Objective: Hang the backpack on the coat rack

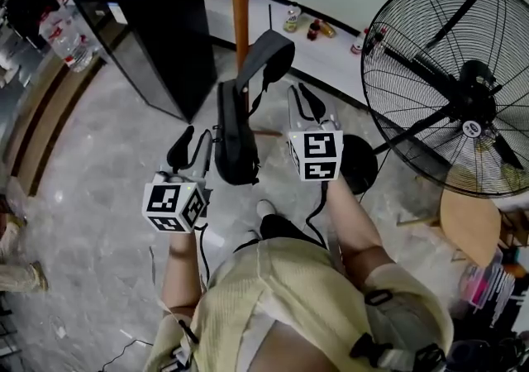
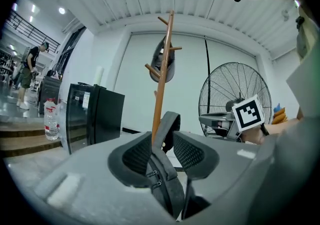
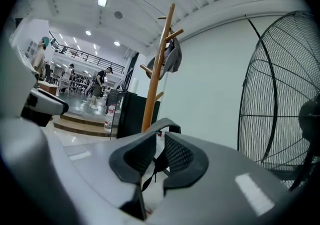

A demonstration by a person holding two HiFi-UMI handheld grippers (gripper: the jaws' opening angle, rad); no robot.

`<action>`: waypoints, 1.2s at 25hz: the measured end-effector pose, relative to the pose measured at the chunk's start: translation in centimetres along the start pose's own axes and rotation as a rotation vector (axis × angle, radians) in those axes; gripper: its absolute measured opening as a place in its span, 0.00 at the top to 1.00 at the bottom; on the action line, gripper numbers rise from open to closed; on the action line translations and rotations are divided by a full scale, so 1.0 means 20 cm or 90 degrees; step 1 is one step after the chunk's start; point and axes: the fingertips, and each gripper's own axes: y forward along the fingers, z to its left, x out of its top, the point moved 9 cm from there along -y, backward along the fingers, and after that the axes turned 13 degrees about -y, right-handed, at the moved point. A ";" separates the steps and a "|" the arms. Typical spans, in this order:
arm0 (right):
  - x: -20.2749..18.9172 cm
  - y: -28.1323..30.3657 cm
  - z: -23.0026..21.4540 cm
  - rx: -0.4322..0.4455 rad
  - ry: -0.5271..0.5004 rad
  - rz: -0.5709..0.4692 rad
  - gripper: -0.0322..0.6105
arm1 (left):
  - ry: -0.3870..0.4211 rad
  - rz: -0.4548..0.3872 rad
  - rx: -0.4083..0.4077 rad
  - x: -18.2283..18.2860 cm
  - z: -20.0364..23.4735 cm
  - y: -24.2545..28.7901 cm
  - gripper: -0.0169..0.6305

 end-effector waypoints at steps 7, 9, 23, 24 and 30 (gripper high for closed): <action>0.06 -0.06 0.02 -0.005 -0.014 -0.010 0.95 | -0.009 -0.015 -0.014 0.06 0.00 0.00 0.79; 0.06 -0.07 0.03 -0.005 -0.013 -0.007 0.95 | -0.010 -0.016 -0.016 0.07 0.00 0.01 0.80; 0.10 -0.15 0.02 0.032 0.070 -0.002 0.95 | 0.007 -0.009 -0.036 0.13 -0.04 0.04 0.80; 0.10 -0.16 0.02 0.032 0.071 -0.001 0.95 | 0.010 -0.007 -0.037 0.13 -0.05 0.04 0.80; 0.07 -0.16 0.02 0.038 0.083 0.005 0.95 | 0.032 0.014 -0.035 0.12 -0.08 0.07 0.82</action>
